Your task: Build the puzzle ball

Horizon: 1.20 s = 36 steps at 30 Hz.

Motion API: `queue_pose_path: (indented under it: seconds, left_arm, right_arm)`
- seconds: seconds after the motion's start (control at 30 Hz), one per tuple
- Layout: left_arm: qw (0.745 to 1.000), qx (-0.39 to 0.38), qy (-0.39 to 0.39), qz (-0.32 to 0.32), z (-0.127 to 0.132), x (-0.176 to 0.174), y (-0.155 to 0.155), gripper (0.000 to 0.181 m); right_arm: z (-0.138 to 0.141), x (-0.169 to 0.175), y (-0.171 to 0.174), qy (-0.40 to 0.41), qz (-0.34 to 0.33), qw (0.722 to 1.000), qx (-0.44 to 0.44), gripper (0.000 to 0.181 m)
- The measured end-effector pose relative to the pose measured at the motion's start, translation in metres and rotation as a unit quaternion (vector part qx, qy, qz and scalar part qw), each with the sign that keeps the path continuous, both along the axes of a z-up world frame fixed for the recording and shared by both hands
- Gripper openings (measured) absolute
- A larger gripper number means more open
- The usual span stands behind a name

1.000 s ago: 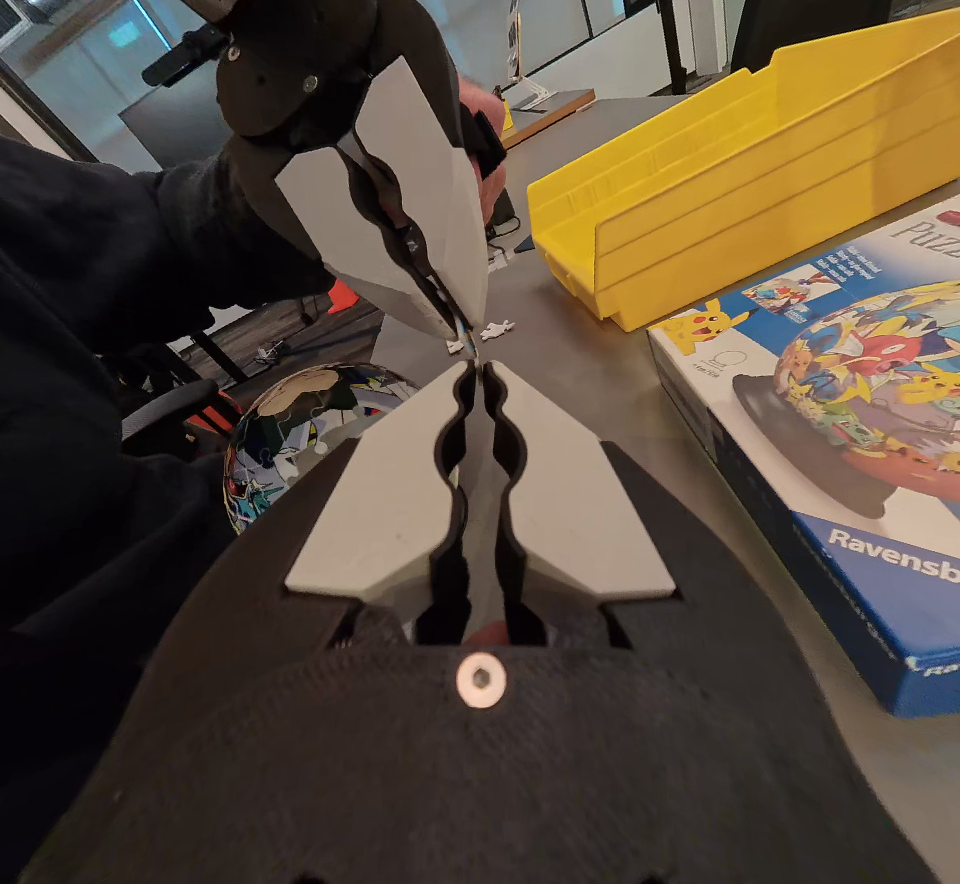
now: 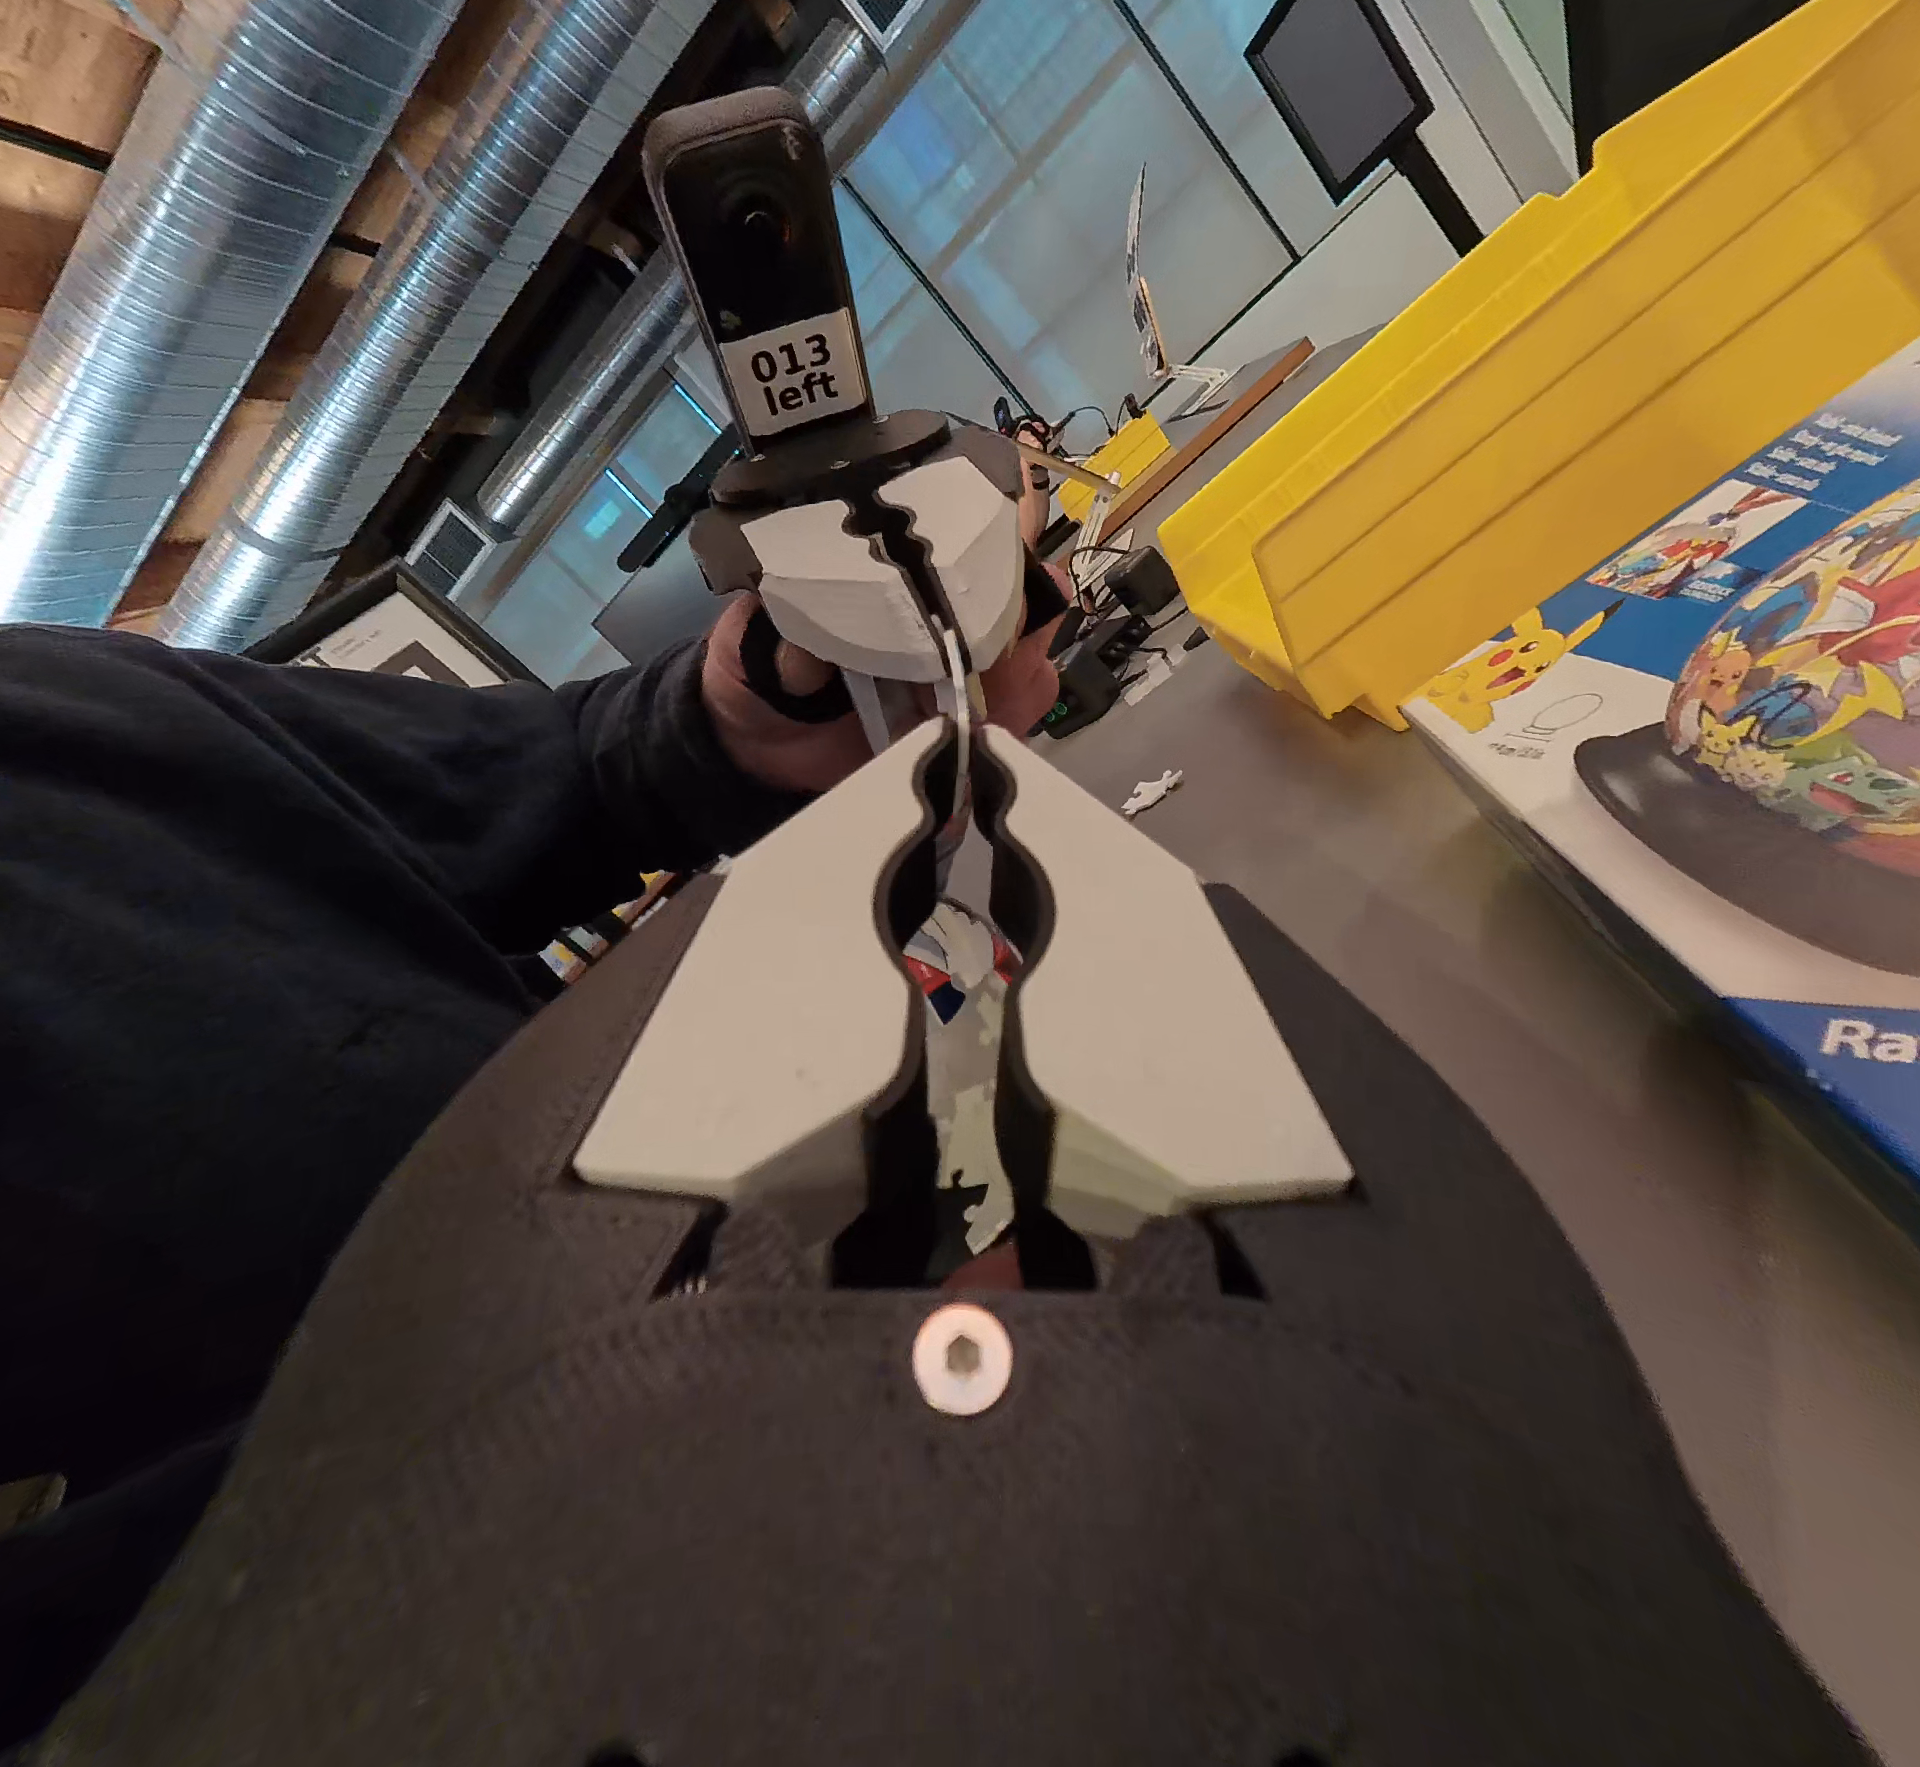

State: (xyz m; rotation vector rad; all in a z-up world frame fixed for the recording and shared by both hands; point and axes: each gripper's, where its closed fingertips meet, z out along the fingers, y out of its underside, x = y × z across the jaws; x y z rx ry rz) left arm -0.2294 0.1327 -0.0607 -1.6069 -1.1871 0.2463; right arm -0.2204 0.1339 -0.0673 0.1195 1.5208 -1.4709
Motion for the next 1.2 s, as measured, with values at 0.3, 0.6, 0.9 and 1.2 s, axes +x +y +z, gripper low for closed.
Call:
queue_pose_path:
  seconds: [0.3,0.6,0.9,1.2]
  left_arm:
    - [1.0,-0.017,0.004,-0.014,0.005,0.006,-0.002,0.025]
    - [0.992,-0.103,-0.041,-0.057,-0.009,0.098,-0.009,0.126]
    - [0.98,-0.17,-0.085,-0.06,-0.07,0.158,0.006,0.139]
    - [0.983,-0.163,-0.063,-0.061,-0.087,0.162,0.017,0.138]
  right_arm:
    - [-0.013,-0.005,0.006,0.019,0.012,0.999,0.035,0.0]
    - [-0.058,0.034,0.042,0.149,0.091,0.978,0.117,0.0]
    - [-0.087,0.099,0.057,0.186,0.178,0.954,0.155,0.0]
    - [-0.108,0.127,0.048,0.234,0.19,0.932,0.202,0.0]
